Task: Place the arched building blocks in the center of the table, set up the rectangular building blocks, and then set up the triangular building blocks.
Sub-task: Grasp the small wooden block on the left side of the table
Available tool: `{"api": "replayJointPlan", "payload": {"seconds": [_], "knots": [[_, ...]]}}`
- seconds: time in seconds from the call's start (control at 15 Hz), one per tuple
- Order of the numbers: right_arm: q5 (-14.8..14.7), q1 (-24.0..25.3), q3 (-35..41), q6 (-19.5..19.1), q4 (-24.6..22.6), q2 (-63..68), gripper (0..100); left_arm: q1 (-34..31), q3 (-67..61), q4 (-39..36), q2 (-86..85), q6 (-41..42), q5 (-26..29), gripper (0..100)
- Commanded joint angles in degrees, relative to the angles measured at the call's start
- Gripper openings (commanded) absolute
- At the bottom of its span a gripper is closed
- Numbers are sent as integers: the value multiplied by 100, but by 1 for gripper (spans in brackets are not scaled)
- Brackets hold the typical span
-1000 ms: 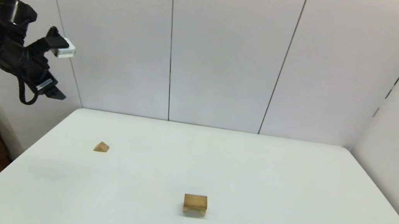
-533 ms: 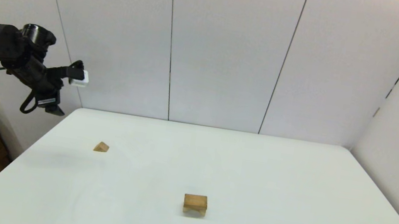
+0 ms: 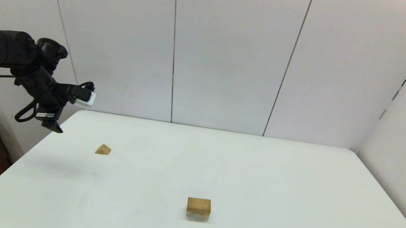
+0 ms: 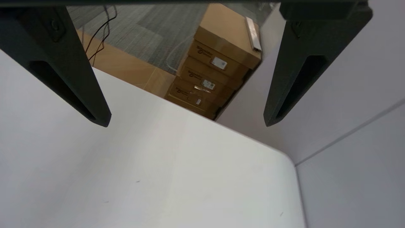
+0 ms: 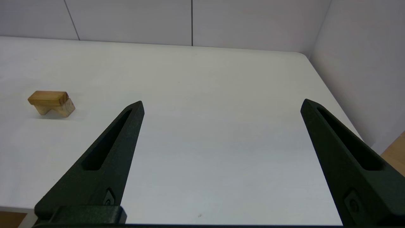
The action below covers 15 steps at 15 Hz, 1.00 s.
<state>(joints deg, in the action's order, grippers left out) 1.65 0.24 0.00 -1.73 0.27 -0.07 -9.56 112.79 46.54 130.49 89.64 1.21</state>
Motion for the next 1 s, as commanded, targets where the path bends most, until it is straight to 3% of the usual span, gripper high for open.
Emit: {"api": "replayJointPlan", "payload": {"seconds": [0.07, 0.53, 1.0], "knots": [[2, 2, 9, -3, 0, -1, 100, 147, -2, 434, 56, 485, -24, 100], [2, 2, 9, -3, 0, -1, 100, 455, -2, 812, 469, 361, -42, 100], [2, 2, 9, -3, 0, -1, 100, 736, 6, 681, 996, -588, -393, 100]]}}
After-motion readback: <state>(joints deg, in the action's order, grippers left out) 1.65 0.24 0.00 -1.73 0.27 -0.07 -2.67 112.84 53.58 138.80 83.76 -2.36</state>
